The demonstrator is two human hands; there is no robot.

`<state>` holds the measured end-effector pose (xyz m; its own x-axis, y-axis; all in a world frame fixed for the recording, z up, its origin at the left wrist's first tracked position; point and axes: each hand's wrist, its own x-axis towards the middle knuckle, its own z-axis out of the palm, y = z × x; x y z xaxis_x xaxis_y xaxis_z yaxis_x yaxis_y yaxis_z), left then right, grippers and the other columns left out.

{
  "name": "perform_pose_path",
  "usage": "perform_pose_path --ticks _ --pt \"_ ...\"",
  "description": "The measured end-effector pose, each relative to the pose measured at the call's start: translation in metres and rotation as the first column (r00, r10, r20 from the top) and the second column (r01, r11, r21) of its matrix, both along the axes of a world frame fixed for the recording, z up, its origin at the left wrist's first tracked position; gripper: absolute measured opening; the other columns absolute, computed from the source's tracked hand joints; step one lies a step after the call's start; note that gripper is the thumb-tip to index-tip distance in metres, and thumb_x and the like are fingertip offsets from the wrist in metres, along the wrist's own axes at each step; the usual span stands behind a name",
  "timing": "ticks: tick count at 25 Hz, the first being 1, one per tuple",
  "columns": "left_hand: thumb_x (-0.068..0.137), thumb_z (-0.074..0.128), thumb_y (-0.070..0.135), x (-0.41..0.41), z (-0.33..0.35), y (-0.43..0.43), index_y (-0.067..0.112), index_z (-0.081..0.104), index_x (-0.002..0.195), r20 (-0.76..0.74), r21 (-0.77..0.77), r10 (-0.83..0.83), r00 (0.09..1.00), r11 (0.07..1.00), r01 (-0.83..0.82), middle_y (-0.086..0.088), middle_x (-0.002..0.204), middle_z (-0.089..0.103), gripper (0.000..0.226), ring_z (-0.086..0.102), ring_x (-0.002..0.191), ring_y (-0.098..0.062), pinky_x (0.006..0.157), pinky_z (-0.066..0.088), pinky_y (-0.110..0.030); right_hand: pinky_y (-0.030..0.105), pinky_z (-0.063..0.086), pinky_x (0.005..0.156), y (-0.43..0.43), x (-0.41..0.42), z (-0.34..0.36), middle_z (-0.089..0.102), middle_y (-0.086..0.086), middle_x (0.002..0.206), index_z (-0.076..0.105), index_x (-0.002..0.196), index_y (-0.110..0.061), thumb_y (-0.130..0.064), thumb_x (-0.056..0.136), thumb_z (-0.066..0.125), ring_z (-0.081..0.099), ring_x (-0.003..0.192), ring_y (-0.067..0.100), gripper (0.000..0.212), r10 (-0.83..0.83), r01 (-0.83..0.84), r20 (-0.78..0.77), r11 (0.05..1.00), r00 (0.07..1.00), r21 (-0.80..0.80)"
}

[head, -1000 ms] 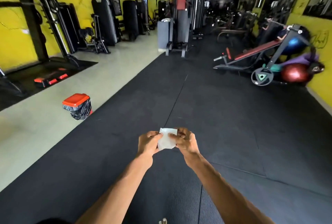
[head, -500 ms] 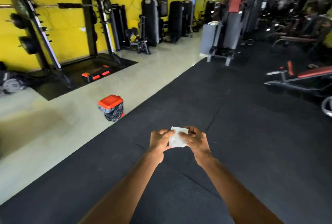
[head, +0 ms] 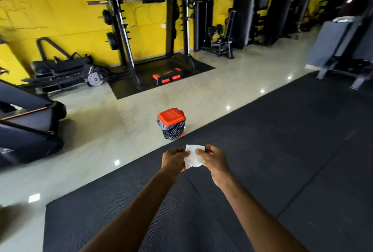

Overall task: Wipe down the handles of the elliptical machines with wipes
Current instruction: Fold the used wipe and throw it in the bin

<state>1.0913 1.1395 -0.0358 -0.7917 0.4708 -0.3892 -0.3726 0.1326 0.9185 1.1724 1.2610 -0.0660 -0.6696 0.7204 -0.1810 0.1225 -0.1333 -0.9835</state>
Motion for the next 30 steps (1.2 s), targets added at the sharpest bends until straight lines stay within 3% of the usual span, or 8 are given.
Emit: perform_pose_path --ticks 4,7,10,14,20,24,28,30 --pt "0.092 0.071 0.003 -0.095 -0.018 0.028 0.005 0.073 0.102 0.042 0.004 0.062 0.997 0.998 -0.062 -0.019 0.093 0.073 0.010 0.070 0.080 -0.029 0.065 0.060 -0.034 0.046 0.062 0.080 0.038 -0.106 -0.018 0.077 0.009 0.097 0.072 0.096 -0.017 -0.010 0.090 0.077 0.074 0.086 0.022 0.011 0.095 -0.094 0.034 0.995 0.995 -0.044" --pt "0.093 0.071 0.005 -0.191 -0.044 0.050 0.005 0.073 0.104 0.064 0.006 0.105 0.992 0.994 -0.106 -0.023 0.094 0.067 0.011 0.061 0.084 -0.031 0.061 0.057 -0.031 0.046 0.064 0.083 0.063 -0.208 -0.039 0.075 0.003 0.106 0.068 0.111 -0.021 -0.013 0.087 0.079 0.074 0.095 0.021 0.027 0.132 -0.130 0.049 0.991 0.990 -0.035" --pt "0.093 0.070 0.006 -0.296 -0.061 0.074 0.002 0.073 0.107 0.065 -0.003 0.137 0.989 0.991 -0.137 -0.024 0.097 0.073 0.015 0.067 0.080 -0.030 0.060 0.057 -0.029 0.038 0.063 0.077 0.086 -0.315 -0.058 0.078 0.004 0.101 0.073 0.107 -0.016 -0.010 0.087 0.077 0.075 0.094 0.023 0.021 0.181 -0.182 0.073 0.983 0.981 0.012" --pt "0.093 0.070 0.003 -0.451 -0.065 0.102 0.001 0.074 0.098 0.150 -0.010 0.166 0.975 0.986 -0.166 -0.028 0.099 0.075 0.008 0.070 0.070 -0.029 0.057 0.057 -0.030 0.050 0.061 0.084 0.113 -0.465 -0.063 0.079 0.010 0.099 0.075 0.094 -0.020 -0.010 0.088 0.076 0.075 0.094 0.031 0.012 0.169 -0.165 0.088 0.985 0.982 -0.044" --pt "0.092 0.070 0.003 -0.635 -0.065 0.174 0.000 0.073 0.106 0.174 -0.073 0.110 0.979 0.993 -0.098 -0.018 0.091 0.073 0.015 0.068 0.067 -0.024 0.061 0.057 -0.030 0.040 0.061 0.079 0.174 -0.642 -0.065 0.075 0.009 0.105 0.069 0.115 -0.014 -0.005 0.091 0.074 0.072 0.098 0.028 0.026 0.136 -0.125 0.082 0.985 0.987 -0.120" --pt "0.091 0.072 0.007 -0.762 -0.095 0.242 0.003 0.075 0.099 0.180 -0.131 0.051 0.982 0.991 -0.028 -0.013 0.087 0.072 0.009 0.067 0.076 -0.025 0.060 0.057 -0.029 0.050 0.062 0.087 0.233 -0.768 -0.097 0.079 0.003 0.091 0.078 0.099 -0.017 -0.015 0.088 0.079 0.075 0.092 0.027 0.011 0.106 -0.097 0.110 0.991 0.988 -0.087" --pt "0.092 0.071 0.001 -0.879 -0.122 0.314 0.003 0.072 0.093 0.153 -0.231 -0.010 0.988 0.972 0.046 -0.013 0.075 0.068 0.003 0.063 0.056 -0.018 0.053 0.054 -0.026 0.033 0.061 0.070 0.300 -0.874 -0.125 0.078 0.005 0.083 0.077 0.089 -0.017 -0.019 0.088 0.081 0.074 0.080 0.020 0.005 0.055 -0.042 0.106 0.991 0.993 -0.124" --pt "0.090 0.070 -0.003 -0.938 -0.137 0.351 0.001 0.073 0.093 0.154 -0.295 -0.064 0.986 0.949 0.107 -0.015 0.073 0.066 0.006 0.060 0.051 -0.018 0.050 0.052 -0.024 0.041 0.061 0.073 0.333 -0.921 -0.145 0.078 0.011 0.086 0.076 0.089 -0.012 -0.016 0.087 0.083 0.074 0.080 0.024 0.008 0.002 0.017 0.118 0.987 0.993 -0.157"
